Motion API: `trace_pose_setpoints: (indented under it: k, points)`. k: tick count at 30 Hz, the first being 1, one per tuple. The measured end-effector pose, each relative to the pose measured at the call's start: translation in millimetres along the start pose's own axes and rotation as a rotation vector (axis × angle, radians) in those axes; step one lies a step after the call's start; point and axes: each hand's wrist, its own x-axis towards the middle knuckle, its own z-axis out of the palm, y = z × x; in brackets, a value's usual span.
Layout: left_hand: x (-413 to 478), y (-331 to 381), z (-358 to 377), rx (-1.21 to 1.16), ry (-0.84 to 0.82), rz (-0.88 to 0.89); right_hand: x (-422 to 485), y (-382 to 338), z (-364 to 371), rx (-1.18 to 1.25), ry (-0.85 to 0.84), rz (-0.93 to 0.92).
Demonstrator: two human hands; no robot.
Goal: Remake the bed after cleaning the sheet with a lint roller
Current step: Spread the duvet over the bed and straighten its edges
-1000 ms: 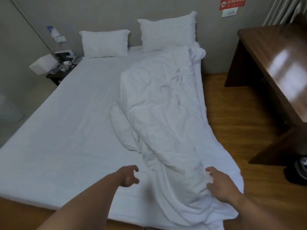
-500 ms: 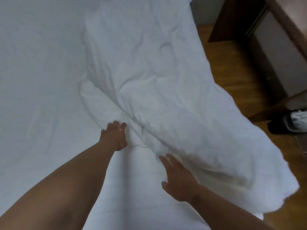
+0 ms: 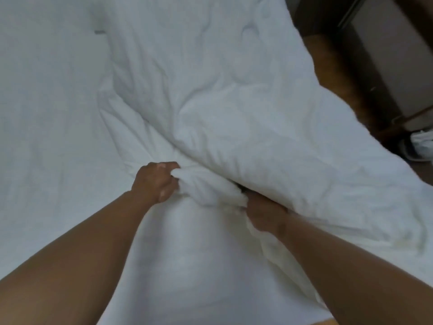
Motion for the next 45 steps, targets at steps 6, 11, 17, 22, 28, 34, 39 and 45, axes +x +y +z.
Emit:
trace_pose_setpoints:
  k: [6,11,17,22,28,34,39,45]
  points:
    - [-74.6,7.7,-99.6,0.016,-0.280,-0.032,-97.4,-89.9,-63.5,0.372,-0.367,-0.024]
    - [-191.2,27.8,-168.3,0.184,-0.598,0.027,-193.4,-135.5,-87.8,0.584,-0.573,-0.055]
    - [-261.0,114.8,-244.5,0.199,-0.369,0.234,-251.5,-209.1,-168.5,0.868,-0.096,-0.079]
    - [-276.5,172.9,-233.1,-0.054,-0.215,0.346,-254.1,-206.8,-189.9,0.783,0.410,0.176]
    - [-281.0,92.0,-184.0,-0.803,0.183,-0.360,-302.3,-171.7,-187.7,0.844,0.362,0.197]
    - [-229.2,11.9,-131.8,-1.767,-0.310,-0.876,-298.3,-240.5,-167.2,0.954,0.257,0.178]
    - [-216.6,-8.3,-190.0,-1.641,0.017,-0.612,-280.5,-281.1,-176.8,0.725,0.272,0.343]
    - [-272.8,0.8,-246.2,-1.066,0.160,-0.246,-207.2,-408.2,-215.6,0.739,0.299,0.220]
